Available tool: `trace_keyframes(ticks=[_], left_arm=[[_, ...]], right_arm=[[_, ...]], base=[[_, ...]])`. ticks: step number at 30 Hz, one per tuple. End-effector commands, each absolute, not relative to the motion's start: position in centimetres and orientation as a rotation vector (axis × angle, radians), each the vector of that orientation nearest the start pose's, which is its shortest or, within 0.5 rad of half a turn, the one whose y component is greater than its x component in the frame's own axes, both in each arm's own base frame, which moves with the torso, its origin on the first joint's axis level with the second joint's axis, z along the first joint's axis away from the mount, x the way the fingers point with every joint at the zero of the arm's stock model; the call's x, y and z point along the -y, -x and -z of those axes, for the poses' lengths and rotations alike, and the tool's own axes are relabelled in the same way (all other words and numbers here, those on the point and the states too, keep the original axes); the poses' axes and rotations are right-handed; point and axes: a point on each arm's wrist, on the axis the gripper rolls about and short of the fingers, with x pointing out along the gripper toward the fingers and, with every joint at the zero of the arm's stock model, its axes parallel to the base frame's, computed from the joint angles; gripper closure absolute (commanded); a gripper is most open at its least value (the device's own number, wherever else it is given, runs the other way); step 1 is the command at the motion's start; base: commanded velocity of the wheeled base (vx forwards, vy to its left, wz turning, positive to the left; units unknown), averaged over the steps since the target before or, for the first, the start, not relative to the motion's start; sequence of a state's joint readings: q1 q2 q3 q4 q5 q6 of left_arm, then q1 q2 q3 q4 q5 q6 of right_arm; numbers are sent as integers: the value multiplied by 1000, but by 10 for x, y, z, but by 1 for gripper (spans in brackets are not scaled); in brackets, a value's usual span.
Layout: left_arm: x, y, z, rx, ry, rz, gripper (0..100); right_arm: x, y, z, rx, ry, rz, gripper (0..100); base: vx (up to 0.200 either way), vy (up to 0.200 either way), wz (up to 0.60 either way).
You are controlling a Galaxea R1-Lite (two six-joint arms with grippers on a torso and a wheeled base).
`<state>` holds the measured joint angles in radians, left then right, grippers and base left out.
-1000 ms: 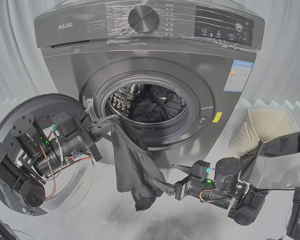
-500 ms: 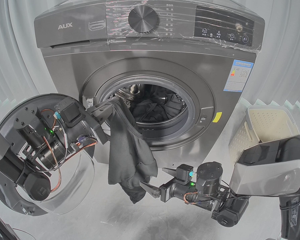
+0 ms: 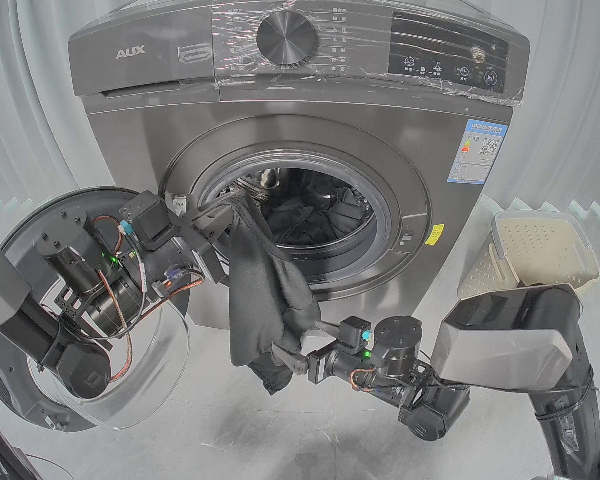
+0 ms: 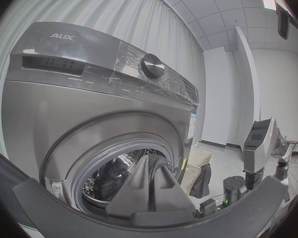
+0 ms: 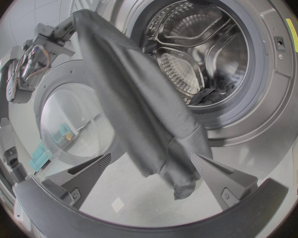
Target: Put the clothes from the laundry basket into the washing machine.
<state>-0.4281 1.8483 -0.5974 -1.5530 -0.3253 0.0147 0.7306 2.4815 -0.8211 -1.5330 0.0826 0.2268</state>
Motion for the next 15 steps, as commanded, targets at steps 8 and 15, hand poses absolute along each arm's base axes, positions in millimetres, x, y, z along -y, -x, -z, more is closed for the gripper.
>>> trace_keyframes(ticks=[8, 15], left_arm=[[133, -274, -178, 320, 4, 748, 100], [133, -274, -179, 322, 3, 748, 100]], right_arm=[[-232, -341, 14, -158, -133, -678, 0], [-236, -340, 24, -174, -104, -696, 0]], base=[[0, 0, 0], [0, 0, 0]])
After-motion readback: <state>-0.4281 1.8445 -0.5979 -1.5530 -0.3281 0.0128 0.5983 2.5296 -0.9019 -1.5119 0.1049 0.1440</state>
